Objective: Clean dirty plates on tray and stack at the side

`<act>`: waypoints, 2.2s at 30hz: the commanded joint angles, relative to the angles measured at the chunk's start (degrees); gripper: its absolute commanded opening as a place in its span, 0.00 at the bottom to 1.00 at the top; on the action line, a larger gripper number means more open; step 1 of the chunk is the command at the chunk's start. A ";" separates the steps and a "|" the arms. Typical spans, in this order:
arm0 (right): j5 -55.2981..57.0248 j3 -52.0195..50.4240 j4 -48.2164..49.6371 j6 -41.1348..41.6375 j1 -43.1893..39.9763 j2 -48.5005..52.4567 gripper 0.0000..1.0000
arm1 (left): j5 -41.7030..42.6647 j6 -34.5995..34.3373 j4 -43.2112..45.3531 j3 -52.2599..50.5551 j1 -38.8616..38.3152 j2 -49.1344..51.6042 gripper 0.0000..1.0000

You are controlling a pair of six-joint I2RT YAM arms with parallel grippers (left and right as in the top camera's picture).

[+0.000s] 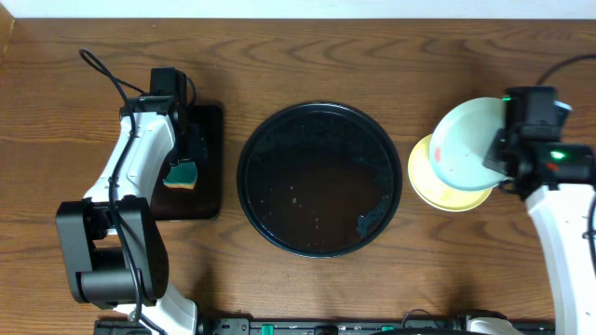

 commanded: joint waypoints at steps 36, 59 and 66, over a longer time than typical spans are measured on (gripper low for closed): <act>-16.90 -18.16 17.31 -0.57 -12.22 4.02 0.74 | -0.66 -0.07 3.54 -0.50 0.24 0.44 0.77; -42.05 4.79 -7.61 -14.78 -12.17 -28.22 0.99 | -0.68 -0.07 3.54 -0.50 0.24 0.44 0.77; -40.17 4.76 -9.25 -16.39 -12.17 -34.97 0.99 | -0.68 -0.07 3.54 -0.50 0.24 0.44 0.77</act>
